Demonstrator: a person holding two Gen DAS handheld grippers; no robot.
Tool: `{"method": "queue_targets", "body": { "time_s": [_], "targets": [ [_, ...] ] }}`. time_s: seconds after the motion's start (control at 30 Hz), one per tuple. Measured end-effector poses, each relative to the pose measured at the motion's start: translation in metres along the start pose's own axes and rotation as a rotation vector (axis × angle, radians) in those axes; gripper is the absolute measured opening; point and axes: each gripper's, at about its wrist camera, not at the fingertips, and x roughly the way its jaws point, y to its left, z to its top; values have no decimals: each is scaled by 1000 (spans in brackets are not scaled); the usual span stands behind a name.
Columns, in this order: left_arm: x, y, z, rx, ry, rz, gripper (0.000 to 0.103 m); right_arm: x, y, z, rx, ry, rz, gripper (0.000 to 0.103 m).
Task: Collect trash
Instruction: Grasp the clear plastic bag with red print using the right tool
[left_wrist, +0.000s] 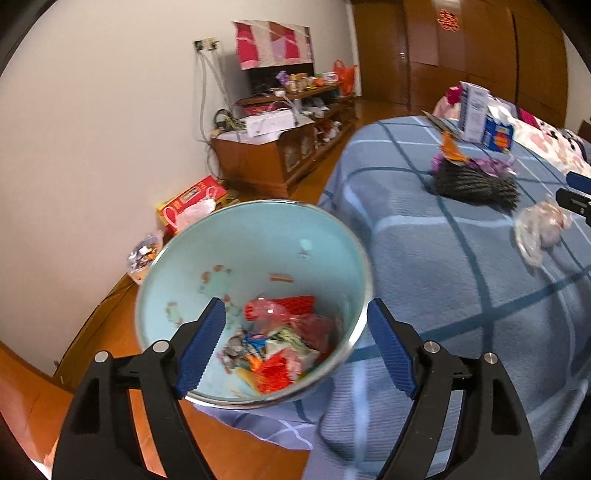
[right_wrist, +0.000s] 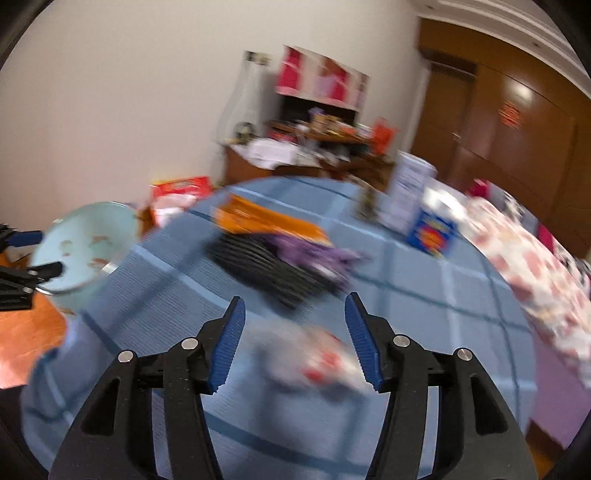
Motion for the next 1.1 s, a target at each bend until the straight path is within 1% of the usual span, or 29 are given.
{"method": "queue_targets", "body": {
  "time_s": [0.07,0.13,0.23,0.33,0.43,0.5,0.67,0.7,0.8,0.93,1.0,1.07,1.1],
  "targets": [
    [-2,-8,0,21,-7,-6,78,-4,-17,-11,42,13,-14,59],
    [-4,-13,0,39,-17,4,80,-3,-22,-17,53,27,-11,60],
    [-4,-15,0,39,-16,10,83,2,-20,-22,65,38,27,62],
    [-2,-15,-1,42,-7,7,83,9,-11,-18,45,40,46,66],
    [0,-14,-4,43,0,5,83,24,-4,-18,-4,78,12,66],
    [0,-12,-3,40,-1,7,83,27,-12,-22,-16,96,-27,66],
    [1,-6,-2,24,-2,10,84,17,-67,-34,40,107,-129,66],
    [2,-5,-2,23,-2,11,84,12,-82,-38,46,112,-174,66],
    [2,-5,-1,25,-5,14,84,3,-107,-46,90,118,-221,66],
    [3,-8,5,29,-14,24,84,-9,-112,-44,138,74,-211,66],
    [3,-11,12,28,-28,28,84,-9,-105,-38,160,51,-174,65],
    [2,-14,23,20,-51,27,84,-6,-99,-33,174,49,-147,65],
    [2,-16,28,15,-62,22,84,0,-95,-31,179,57,-130,63]
  ]
}}
